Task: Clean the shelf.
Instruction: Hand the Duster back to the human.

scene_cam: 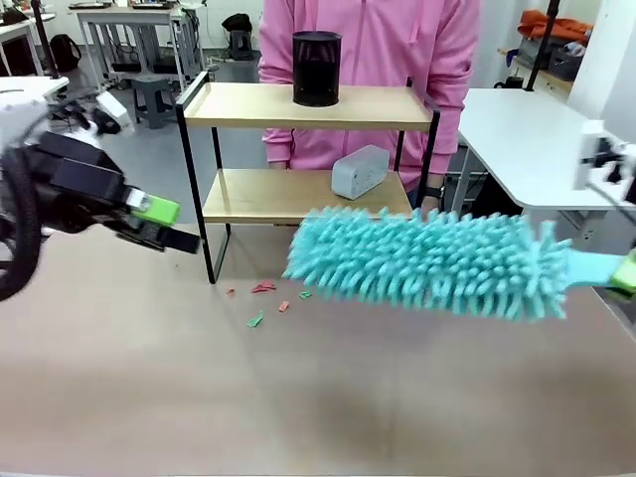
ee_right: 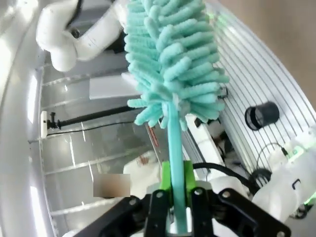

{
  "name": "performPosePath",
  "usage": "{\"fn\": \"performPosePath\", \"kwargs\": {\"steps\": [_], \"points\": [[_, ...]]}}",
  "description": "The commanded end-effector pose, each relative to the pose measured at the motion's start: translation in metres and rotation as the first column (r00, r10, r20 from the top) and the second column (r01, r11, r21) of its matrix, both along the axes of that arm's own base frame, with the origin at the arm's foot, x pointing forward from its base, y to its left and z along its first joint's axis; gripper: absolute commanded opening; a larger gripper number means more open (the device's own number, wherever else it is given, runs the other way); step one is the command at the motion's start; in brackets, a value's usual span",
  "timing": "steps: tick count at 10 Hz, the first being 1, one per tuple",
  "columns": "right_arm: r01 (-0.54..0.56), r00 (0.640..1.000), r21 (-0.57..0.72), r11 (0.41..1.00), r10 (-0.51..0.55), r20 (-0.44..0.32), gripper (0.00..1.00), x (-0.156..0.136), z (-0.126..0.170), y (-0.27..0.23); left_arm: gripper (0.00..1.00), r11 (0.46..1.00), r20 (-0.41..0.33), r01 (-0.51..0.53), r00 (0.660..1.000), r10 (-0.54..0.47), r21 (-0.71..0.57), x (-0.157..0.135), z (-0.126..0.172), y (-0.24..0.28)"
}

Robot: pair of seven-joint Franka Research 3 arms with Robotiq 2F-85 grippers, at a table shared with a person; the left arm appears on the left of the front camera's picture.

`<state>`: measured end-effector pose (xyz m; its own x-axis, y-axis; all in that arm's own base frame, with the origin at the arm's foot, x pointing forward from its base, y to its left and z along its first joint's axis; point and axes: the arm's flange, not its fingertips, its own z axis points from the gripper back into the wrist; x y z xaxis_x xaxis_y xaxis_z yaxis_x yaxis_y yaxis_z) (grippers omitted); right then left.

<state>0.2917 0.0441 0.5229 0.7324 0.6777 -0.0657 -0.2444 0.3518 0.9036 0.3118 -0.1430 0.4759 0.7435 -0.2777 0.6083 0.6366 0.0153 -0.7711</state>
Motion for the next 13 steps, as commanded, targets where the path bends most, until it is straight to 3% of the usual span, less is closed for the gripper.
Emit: {"fn": "performPosePath", "kwargs": {"steps": [1, 2, 5, 8, 13], "points": [[-0.144, 0.990, -0.163, 0.976, 0.143, -0.022, 0.13, 0.015, 0.027, 0.036, 1.00, 0.999, 0.074, 0.034, 0.997, -0.033, -0.006, 0.011, -0.016, -0.036], [-0.195, 0.981, -0.217, 0.957, 0.194, -0.026, 0.13, 0.012, 0.029, 0.049, 1.00, 0.999, 0.074, 0.030, 0.997, -0.032, 0.025, 0.011, -0.026, -0.046], [-0.333, 0.943, -0.208, 0.920, 0.323, -0.084, 0.13, 0.019, 0.020, 0.071, 1.00, 0.987, 0.027, 0.153, 0.988, -0.154, 0.040, 0.009, -0.036, -0.072], [-0.310, 0.950, -0.161, 0.937, 0.309, -0.032, 0.13, 0.030, 0.016, 0.076, 1.00, 0.952, -0.031, 0.305, 0.952, -0.304, 0.020, -0.007, -0.041, -0.100], [-0.283, 0.959, -0.057, 0.957, 0.284, 0.002, 0.13, 0.034, 0.020, 0.066, 1.00, 0.911, -0.050, 0.406, 0.914, -0.404, 0.069, -0.026, -0.054, -0.122]]}}
